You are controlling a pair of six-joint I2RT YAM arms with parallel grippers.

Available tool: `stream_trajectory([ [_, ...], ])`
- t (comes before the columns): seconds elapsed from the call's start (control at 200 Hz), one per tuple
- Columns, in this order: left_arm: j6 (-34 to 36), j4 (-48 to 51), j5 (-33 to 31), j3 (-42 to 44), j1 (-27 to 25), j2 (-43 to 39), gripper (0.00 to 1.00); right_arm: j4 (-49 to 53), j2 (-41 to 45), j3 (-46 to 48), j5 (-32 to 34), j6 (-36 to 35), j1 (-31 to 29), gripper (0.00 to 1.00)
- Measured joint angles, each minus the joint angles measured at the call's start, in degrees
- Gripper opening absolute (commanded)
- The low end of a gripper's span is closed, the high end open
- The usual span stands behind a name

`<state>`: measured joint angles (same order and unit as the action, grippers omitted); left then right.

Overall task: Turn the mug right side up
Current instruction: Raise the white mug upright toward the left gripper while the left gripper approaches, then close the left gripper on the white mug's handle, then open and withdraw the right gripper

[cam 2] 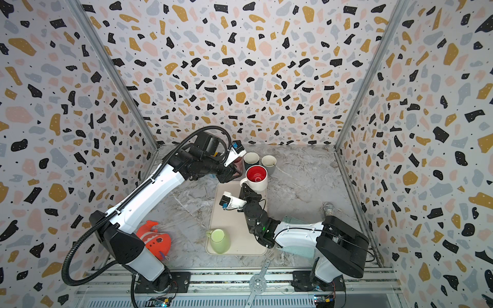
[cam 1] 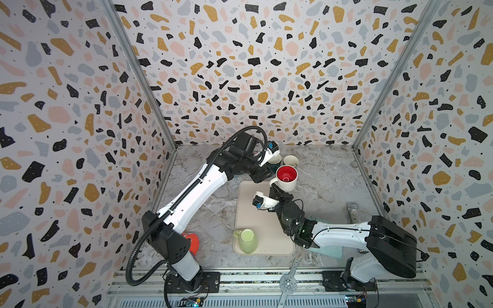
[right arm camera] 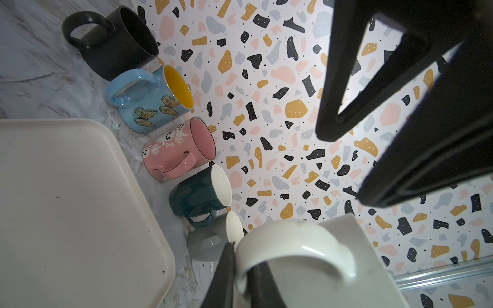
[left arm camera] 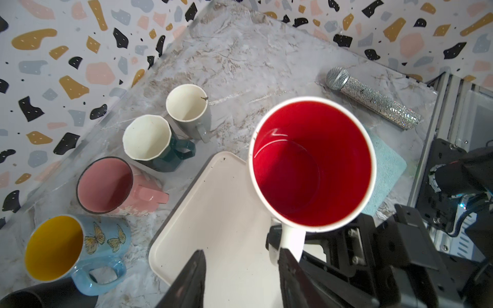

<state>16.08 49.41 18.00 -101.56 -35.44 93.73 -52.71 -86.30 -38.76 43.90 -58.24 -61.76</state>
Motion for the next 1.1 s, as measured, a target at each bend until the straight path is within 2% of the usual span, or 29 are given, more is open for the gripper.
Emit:
stream_trajectory([
  [0.791,1.3,-0.6,0.4,3.0,-2.5,-0.2,0.49,0.0,0.1,-1.3,-2.2,0.7,0.2,0.00],
  [1.096,1.3,-0.6,1.3,3.2,-2.9,-0.1,0.47,-0.5,0.1,-1.7,-2.3,0.7,0.2,0.00],
])
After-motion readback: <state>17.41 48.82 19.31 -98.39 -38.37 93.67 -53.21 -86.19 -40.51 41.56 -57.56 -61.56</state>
